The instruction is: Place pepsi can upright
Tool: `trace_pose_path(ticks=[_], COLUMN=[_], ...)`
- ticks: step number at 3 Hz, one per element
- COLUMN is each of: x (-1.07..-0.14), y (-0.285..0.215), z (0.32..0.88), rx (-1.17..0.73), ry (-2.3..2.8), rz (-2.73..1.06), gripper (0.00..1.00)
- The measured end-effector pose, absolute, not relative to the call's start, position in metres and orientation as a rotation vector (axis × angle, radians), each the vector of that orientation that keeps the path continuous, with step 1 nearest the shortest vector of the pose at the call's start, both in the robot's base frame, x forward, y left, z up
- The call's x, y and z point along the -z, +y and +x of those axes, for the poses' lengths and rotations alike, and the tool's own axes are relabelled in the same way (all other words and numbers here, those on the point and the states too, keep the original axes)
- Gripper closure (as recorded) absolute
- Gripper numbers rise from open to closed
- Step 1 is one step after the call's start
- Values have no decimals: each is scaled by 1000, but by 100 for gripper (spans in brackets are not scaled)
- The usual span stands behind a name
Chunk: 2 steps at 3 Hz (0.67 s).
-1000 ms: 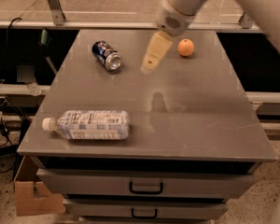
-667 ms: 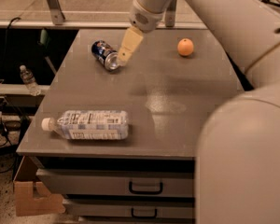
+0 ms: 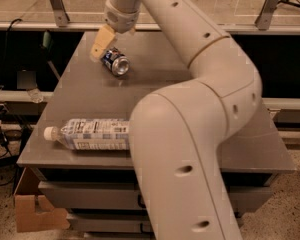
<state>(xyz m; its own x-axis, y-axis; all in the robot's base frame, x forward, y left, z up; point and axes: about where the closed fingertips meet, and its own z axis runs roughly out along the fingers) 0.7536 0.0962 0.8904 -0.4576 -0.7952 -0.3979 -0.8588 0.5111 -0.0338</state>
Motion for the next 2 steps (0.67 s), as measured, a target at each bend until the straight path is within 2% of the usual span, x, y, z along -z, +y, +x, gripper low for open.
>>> trace_pose_path(ticks=[2], x=[-873], y=[132], z=[776], rx=[-194], ry=[2512], rz=[-1157], gripper=[0])
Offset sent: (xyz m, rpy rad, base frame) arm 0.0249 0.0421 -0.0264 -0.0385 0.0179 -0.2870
